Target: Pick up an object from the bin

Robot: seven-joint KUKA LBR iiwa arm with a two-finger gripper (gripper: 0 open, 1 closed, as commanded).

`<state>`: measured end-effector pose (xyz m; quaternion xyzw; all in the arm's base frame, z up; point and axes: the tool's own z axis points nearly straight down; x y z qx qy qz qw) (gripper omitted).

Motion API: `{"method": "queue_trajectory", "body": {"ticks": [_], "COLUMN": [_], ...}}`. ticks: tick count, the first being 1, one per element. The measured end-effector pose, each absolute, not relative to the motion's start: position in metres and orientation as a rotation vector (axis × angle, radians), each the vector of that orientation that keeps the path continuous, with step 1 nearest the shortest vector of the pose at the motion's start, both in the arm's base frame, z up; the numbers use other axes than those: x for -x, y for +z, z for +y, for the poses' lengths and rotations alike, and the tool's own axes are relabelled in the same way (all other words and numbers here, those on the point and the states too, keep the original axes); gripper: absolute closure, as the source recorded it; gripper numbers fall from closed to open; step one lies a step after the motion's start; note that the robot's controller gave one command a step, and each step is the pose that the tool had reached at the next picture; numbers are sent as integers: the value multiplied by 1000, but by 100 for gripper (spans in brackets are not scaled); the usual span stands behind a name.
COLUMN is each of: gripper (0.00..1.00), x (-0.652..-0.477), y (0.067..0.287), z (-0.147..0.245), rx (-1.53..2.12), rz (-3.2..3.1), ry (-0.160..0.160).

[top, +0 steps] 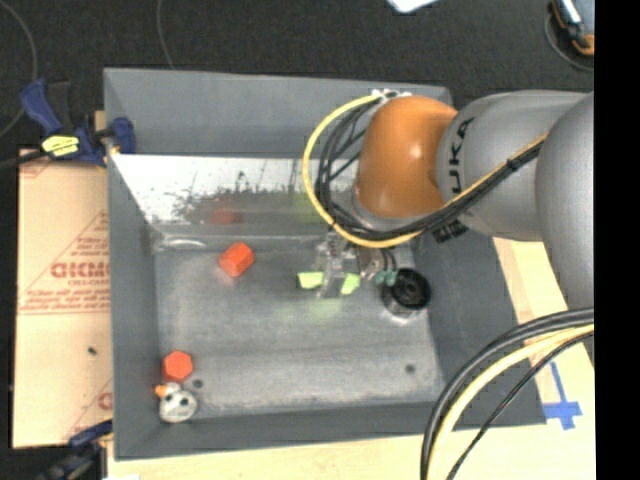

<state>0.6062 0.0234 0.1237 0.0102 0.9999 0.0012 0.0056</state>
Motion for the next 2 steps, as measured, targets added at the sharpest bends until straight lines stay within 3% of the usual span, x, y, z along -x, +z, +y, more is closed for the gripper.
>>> {"method": "queue_trajectory", "body": {"ticks": [2], "gripper": [100], "x": [-607], "y": [142], "z": [23], "rx": [-32], "rz": [3125], "ry": [4]}}
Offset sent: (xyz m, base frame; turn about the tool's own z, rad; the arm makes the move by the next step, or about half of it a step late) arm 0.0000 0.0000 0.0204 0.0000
